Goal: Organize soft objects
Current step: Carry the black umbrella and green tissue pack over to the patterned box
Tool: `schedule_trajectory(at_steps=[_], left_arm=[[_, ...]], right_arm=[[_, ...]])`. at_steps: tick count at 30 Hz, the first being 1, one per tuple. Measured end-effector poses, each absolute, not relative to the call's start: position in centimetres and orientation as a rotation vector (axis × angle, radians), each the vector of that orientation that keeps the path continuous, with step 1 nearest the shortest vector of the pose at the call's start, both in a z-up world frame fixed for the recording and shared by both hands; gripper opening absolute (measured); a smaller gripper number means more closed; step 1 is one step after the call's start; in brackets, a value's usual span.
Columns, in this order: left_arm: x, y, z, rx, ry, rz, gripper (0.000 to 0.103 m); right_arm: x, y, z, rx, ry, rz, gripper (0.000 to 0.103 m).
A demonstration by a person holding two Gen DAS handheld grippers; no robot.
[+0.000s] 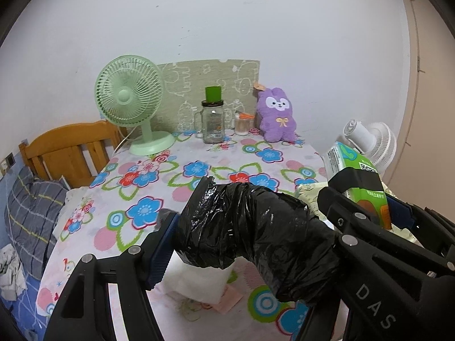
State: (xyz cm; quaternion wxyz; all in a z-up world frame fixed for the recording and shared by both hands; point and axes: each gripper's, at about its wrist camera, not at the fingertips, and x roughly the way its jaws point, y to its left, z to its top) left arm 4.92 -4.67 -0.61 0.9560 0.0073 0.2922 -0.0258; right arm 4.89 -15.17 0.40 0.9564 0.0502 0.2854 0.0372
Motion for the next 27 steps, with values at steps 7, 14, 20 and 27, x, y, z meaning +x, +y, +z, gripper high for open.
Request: schedule_trajectory(at_steps=[7,14,20,27], left_arm=[[6.0,-7.1,-0.5,0.039,0.587,-0.085,0.073],[7.1,-9.6,-0.6,0.045,0.581,-0.114,0.073],[8.2,-11.8,-0.7,0.063,0.585,-0.140,0.073],[9.3,-14.0,-1.2,0.081,0.591,-0.179,0.073]], right_arm=[[5.5,-17.5,0.4,0.117,0.571,0.044,0.055],[6.4,-19.9,0.3,0.117,0.566,0.021,0.055],[7.2,-22.1,0.1,0.127,0.567,0.002,0.055],[8.0,-24.3,-0.5,0.141,0.572,-0.027,0.055]])
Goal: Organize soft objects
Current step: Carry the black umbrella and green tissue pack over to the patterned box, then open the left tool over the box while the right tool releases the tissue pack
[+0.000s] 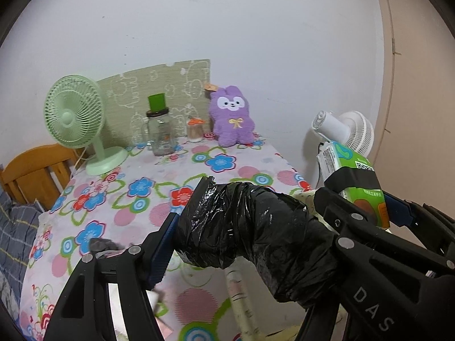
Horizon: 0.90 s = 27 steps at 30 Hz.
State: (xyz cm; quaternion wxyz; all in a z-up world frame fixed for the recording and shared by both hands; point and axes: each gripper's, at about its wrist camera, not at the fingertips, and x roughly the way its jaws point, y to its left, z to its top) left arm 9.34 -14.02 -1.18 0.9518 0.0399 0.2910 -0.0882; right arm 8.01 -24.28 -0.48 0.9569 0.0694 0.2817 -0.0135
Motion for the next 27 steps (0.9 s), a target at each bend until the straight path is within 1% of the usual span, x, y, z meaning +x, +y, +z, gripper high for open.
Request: schedule_trajectory(at_steps=[10,14,16,18,20,27], left_arm=[[11.1,-17.0,-2.2,0.116,0.625,-0.232,0.074],[12.0,-17.8,-2.7,0.127,0.656,-0.251,0.082],[12.3,-18.1,-3.0,0.134,0.671,-0.262,0.087],[12.4,-18.4,-3.1,0.142,0.683,-0.273,0.095],[12.4,-18.6,-3.2,0.152,0.691,-0.283,0.098],[12.5,-18.8,-3.4,0.172,0.708,-0.287,0.100]], right_arm=[[9.4,-27.0,-1.7,0.151,0.592,-0.054,0.055],[10.2,-27.8,-2.2,0.163,0.604,-0.044,0.055],[10.4,-28.0,-2.5,0.164,0.609,-0.042,0.055],[10.7,-28.2,-2.7,0.163,0.614,-0.042,0.055],[10.9,-28.5,-2.9,0.166,0.624,-0.038,0.055],[11.5,-28.5,-3.5,0.157,0.642,-0.036,0.055]])
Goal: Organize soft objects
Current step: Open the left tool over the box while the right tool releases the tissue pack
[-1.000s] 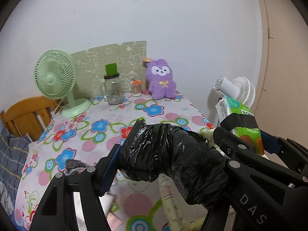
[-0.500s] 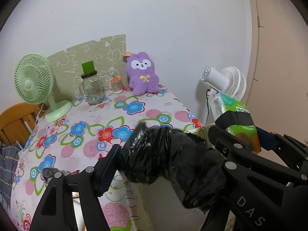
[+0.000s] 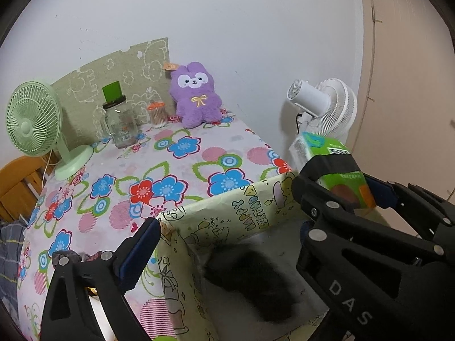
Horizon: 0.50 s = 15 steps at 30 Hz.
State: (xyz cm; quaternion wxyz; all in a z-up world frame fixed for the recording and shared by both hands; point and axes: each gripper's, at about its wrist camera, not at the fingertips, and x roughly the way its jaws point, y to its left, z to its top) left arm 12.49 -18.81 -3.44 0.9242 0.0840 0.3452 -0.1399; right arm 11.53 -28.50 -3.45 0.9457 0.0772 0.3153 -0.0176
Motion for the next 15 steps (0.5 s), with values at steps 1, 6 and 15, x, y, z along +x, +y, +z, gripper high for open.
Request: schedule_trajectory(at_steps=[1,6,15], left_arm=[[12.45,-18.80,-3.45,0.173,0.710,-0.288,0.100],[12.43,-18.82,-3.42,0.173,0.709,-0.289,0.102],[11.76,-18.65,-2.95,0.168,0.698,-0.292,0.103]], right_arm=[[11.58,-28.46,-3.47,0.154,0.644,-0.036,0.055],[11.46,-28.36,-3.38,0.146,0.645,-0.035,0.057],[10.84,-27.83,-2.75,0.137,0.630,-0.026,0.078]])
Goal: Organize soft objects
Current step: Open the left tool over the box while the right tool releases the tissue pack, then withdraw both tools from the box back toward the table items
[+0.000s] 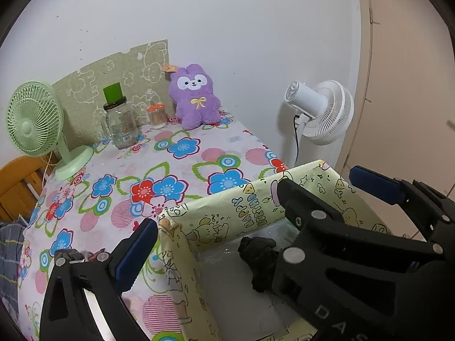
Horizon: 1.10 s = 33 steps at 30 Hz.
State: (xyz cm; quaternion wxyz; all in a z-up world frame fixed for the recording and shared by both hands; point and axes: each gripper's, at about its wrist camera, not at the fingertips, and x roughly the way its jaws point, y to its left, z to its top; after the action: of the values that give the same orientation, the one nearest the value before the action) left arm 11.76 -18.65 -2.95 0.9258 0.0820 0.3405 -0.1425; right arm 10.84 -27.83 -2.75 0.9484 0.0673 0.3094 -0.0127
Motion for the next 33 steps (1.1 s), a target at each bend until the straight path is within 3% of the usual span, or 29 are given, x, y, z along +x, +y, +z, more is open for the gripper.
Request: schedule_trajectory(at_steps=[8,33], left_arm=[[10.3,-17.3,-1.9,0.152,0.661,-0.281,0.103],[6.2,-11.5,0.4,0.102,0.574,-0.247,0.103]], right_arm=[[9.7,-26.8,-1.7,0.129,0.605,-0.027,0.086],[5.6,-21.2,0.9,0.105,0.544,0.005,0.087]])
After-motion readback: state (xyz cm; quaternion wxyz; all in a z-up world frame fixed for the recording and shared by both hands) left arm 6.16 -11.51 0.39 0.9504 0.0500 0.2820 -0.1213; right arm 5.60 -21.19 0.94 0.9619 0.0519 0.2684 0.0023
